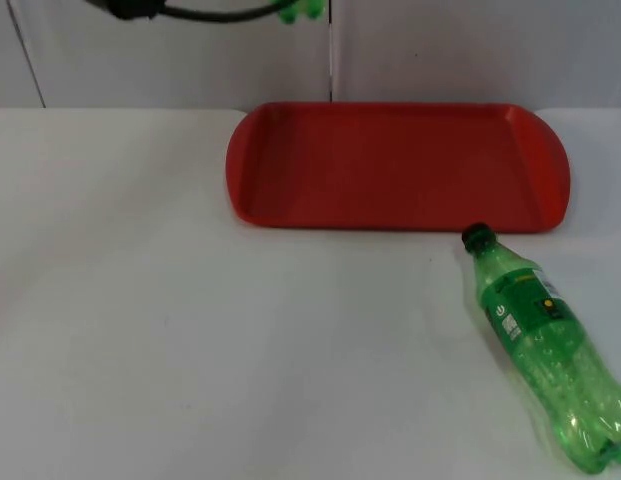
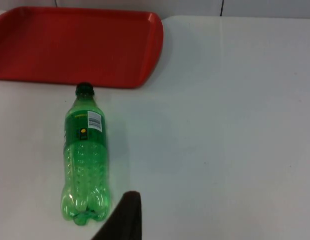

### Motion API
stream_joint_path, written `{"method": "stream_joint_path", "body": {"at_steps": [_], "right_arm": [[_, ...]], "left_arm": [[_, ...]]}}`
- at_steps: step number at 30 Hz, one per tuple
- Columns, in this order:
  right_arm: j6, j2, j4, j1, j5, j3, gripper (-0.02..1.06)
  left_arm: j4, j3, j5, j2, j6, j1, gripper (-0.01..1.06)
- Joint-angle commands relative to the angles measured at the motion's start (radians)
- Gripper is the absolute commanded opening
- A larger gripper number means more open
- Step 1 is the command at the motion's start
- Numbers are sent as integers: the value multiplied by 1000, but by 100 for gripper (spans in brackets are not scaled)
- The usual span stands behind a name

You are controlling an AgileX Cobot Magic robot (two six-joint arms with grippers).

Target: Place the bottle upright on the tray.

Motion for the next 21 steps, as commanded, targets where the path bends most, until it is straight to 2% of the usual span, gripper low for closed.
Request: {"method": "stream_joint_path", "body": {"at_steps": [1, 4, 12, 16, 21], "right_arm": [[-2, -4, 3, -5, -3, 7, 105], [-2, -4, 3, -5, -3, 7, 105], [-2, -4, 3, -5, -3, 7, 105], [-2, -4, 3, -5, -3, 7, 105], [-2, -4, 3, -5, -3, 7, 105]], "left_arm": [[9, -4, -49, 23, -8, -5, 0], [15, -4, -80, 67, -8, -5, 0], [25, -34, -90, 159, -38, -15, 0], [90, -131, -90, 247, -38, -33, 0], [95, -226, -87, 330, -59, -50, 0]]}}
